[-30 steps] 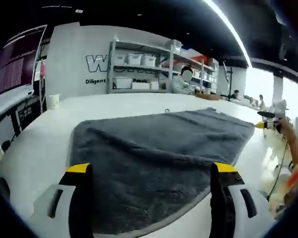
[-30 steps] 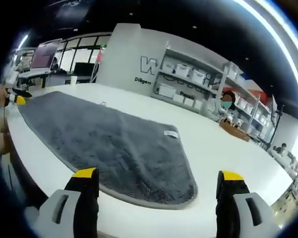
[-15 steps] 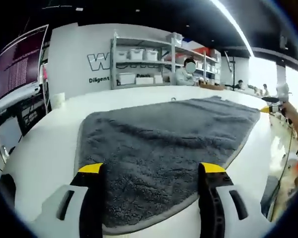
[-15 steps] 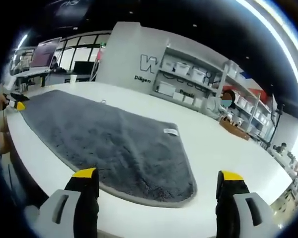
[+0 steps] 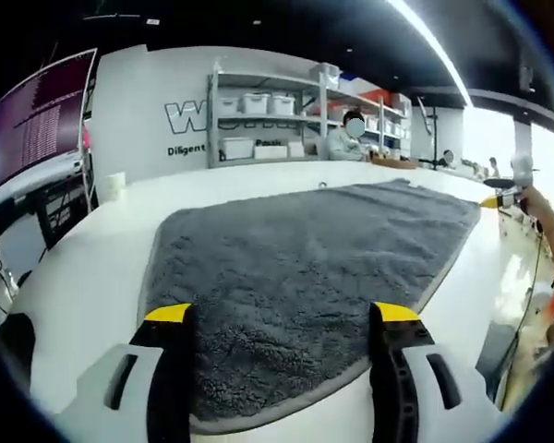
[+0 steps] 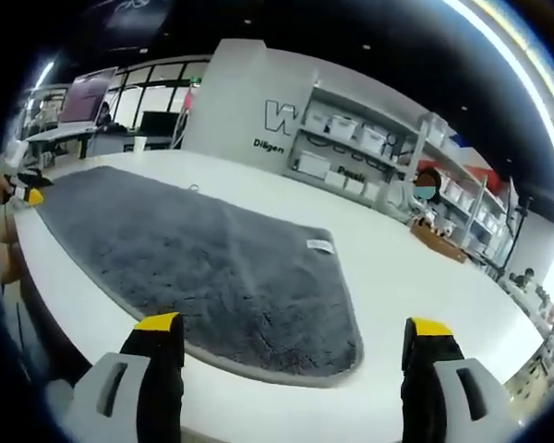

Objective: Open the folded towel by lifting each exposed corner and separating the folded layers until the towel lies flat within the target outline without major curled edges

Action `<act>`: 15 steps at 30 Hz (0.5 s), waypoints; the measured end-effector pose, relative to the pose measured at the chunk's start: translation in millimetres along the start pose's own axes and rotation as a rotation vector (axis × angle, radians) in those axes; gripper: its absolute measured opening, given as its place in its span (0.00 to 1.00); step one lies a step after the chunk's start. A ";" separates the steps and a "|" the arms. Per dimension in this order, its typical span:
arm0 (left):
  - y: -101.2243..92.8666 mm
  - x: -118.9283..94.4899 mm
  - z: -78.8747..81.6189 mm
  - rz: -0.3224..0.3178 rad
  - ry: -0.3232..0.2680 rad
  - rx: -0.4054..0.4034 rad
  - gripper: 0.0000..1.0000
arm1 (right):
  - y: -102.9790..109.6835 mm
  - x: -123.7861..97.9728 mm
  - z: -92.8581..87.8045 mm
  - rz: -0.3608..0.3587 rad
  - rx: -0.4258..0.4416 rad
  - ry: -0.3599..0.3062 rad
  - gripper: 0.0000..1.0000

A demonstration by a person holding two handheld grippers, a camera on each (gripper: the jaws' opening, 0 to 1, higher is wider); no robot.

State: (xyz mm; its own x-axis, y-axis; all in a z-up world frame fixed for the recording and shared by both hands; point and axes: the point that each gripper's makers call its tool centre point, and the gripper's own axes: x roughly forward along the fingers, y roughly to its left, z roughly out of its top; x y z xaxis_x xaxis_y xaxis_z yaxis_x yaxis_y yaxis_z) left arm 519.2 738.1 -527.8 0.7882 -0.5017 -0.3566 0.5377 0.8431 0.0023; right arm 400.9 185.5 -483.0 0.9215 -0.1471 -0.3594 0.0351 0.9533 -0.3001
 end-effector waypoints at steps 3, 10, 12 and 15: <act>0.9 -3.1 -1.1 0.000 -0.003 -0.002 0.75 | 1.9 0.3 0.3 0.011 0.003 0.001 0.99; 3.7 -7.7 -2.8 -0.004 0.016 -0.001 0.74 | 5.6 1.6 6.1 0.031 0.006 -0.011 0.99; 3.9 -7.9 -2.9 -0.006 0.017 0.003 0.74 | 5.8 3.0 8.5 0.030 0.000 -0.013 0.99; 1.9 -8.1 -2.3 -0.009 0.019 0.021 0.74 | 8.7 4.4 9.4 0.038 -0.005 -0.010 0.99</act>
State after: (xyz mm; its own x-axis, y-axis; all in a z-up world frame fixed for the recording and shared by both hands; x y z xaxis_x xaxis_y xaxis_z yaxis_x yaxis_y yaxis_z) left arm 513.1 744.2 -527.1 0.7773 -0.5054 -0.3748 0.5512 0.8342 0.0183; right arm 408.9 195.6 -478.9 0.9259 -0.1085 -0.3619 -0.0015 0.9568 -0.2907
